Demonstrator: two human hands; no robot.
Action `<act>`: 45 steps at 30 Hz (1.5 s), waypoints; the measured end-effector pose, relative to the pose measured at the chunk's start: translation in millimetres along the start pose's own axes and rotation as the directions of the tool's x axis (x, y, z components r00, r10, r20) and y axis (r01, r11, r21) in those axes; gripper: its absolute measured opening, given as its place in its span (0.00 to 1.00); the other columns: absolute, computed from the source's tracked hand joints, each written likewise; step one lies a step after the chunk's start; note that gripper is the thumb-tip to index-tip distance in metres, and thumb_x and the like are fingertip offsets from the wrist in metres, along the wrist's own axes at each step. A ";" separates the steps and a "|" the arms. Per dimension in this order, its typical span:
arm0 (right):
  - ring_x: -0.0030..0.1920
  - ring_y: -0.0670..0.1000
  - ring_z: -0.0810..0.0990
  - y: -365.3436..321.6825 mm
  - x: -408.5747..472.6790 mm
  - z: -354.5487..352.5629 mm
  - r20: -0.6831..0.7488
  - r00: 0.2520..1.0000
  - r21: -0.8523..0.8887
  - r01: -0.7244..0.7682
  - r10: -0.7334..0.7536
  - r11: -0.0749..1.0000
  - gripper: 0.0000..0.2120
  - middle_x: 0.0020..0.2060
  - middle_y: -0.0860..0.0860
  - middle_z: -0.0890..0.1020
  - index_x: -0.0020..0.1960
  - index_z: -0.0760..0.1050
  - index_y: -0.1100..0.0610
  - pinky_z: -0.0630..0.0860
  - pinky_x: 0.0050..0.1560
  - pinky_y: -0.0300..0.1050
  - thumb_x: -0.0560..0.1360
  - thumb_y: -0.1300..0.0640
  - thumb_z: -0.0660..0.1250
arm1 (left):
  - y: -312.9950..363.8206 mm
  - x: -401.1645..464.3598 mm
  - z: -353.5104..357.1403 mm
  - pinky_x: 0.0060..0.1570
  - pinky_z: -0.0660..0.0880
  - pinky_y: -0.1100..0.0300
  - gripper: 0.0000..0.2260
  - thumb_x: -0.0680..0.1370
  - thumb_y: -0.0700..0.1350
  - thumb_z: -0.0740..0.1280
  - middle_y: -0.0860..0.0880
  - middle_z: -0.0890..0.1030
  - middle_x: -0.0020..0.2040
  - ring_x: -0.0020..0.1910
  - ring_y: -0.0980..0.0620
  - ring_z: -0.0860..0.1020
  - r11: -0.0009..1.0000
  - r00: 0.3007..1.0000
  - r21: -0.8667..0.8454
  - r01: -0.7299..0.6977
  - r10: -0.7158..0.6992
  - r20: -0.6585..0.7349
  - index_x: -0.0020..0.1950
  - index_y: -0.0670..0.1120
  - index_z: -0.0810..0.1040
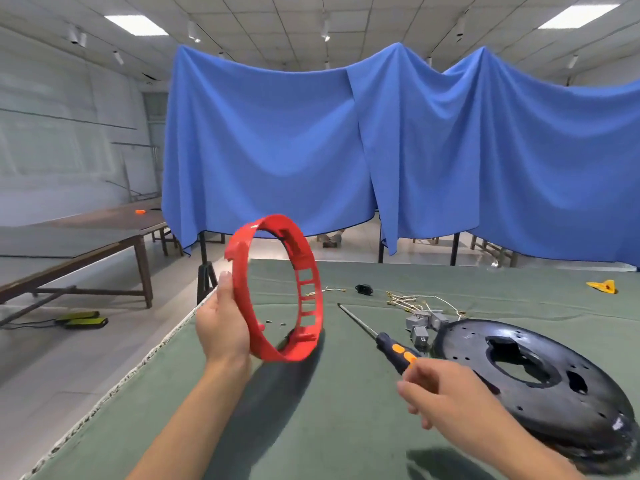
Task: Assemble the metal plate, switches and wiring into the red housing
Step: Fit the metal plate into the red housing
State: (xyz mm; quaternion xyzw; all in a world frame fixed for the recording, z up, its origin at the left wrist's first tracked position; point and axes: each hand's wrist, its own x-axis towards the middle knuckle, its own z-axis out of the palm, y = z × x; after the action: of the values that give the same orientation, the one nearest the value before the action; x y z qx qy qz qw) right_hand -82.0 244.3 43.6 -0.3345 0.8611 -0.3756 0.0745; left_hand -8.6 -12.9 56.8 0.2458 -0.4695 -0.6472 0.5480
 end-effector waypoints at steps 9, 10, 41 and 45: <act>0.47 0.40 0.76 -2.8 73.9 62.1 -0.132 0.929 -0.124 0.331 -0.346 0.935 0.18 0.58 0.33 0.62 0.55 0.68 0.38 0.75 0.46 0.36 0.70 0.51 0.70 | -24.7 8.1 -13.0 0.20 0.65 0.71 0.17 0.81 0.51 0.57 0.52 0.65 0.19 0.15 0.55 0.63 0.557 0.730 -0.529 0.640 -0.655 0.193 0.37 0.42 0.70; 0.48 0.41 0.75 -1.1 77.2 63.7 -0.130 0.919 -0.143 0.353 -0.371 0.925 0.15 0.58 0.33 0.62 0.54 0.70 0.40 0.74 0.46 0.35 0.71 0.50 0.71 | -26.8 10.6 -16.0 0.21 0.65 0.71 0.16 0.81 0.51 0.57 0.51 0.66 0.20 0.16 0.55 0.64 0.536 0.717 -0.538 0.650 -0.667 0.202 0.39 0.42 0.71; 0.52 0.55 0.77 21.3 84.1 64.6 -0.261 0.768 -0.320 0.502 -0.584 0.803 0.11 0.53 0.52 0.75 0.43 0.80 0.56 0.76 0.52 0.46 0.64 0.60 0.79 | -44.2 -13.9 -27.1 0.31 0.78 0.51 0.09 0.77 0.42 0.63 0.47 0.78 0.40 0.36 0.43 0.79 0.890 0.999 0.454 -0.054 0.049 0.023 0.53 0.55 0.69; 0.52 0.50 0.77 24.1 81.0 60.2 -0.225 0.803 -0.210 0.513 -0.552 0.832 0.15 0.49 0.46 0.76 0.46 0.79 0.54 0.71 0.55 0.41 0.66 0.46 0.73 | -40.7 -17.0 -22.2 0.50 0.77 0.45 0.18 0.78 0.55 0.61 0.46 0.80 0.49 0.48 0.43 0.79 0.858 0.999 0.513 0.035 -0.050 0.015 0.67 0.54 0.64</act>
State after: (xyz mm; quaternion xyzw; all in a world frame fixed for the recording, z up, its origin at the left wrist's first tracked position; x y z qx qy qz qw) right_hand -133.6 169.1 -5.7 -0.5117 0.7576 -0.3637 -0.1784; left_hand -4.9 -6.1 8.1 0.3840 -0.6268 -0.5142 0.4420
